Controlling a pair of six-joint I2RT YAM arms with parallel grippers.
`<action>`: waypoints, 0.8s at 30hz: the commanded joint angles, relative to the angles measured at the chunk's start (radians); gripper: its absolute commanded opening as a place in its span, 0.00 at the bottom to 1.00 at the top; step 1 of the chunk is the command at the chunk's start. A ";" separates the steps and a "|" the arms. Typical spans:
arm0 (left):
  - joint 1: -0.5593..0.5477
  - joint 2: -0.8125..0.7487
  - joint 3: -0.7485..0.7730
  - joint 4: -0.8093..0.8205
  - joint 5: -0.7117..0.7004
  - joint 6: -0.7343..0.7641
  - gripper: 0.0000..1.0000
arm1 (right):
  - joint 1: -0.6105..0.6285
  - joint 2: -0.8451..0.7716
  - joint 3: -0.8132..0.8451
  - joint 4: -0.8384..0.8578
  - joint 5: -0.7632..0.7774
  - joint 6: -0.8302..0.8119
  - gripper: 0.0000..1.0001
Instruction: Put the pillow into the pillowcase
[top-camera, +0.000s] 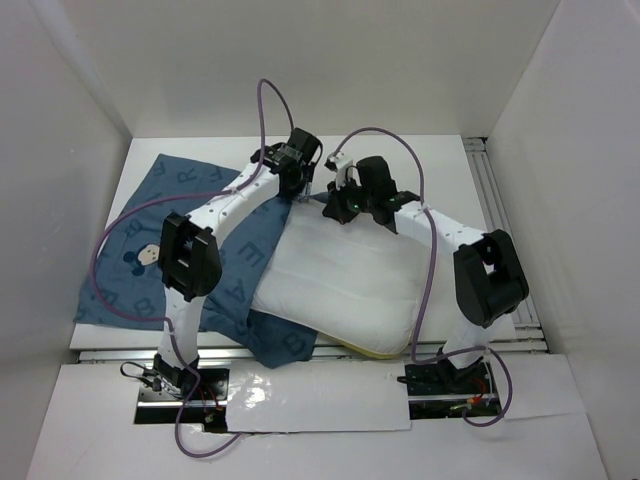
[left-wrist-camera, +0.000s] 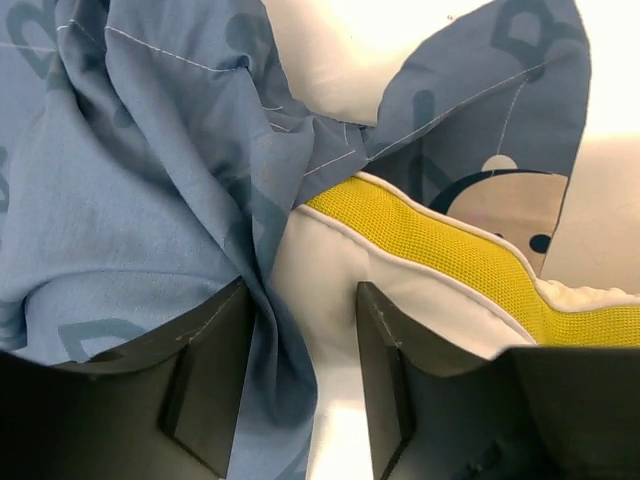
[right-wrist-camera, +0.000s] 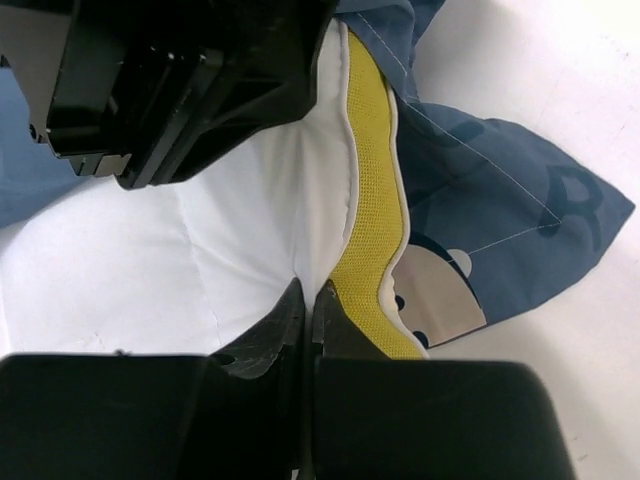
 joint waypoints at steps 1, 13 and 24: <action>0.000 -0.059 -0.026 -0.003 -0.023 -0.008 0.55 | -0.016 -0.009 0.004 0.114 -0.013 0.025 0.00; -0.009 -0.055 0.109 0.016 0.052 0.002 0.00 | -0.016 -0.010 -0.007 0.212 -0.076 0.054 0.00; -0.029 -0.058 0.166 0.145 0.416 0.127 0.00 | -0.007 -0.085 -0.119 0.623 -0.215 0.150 0.00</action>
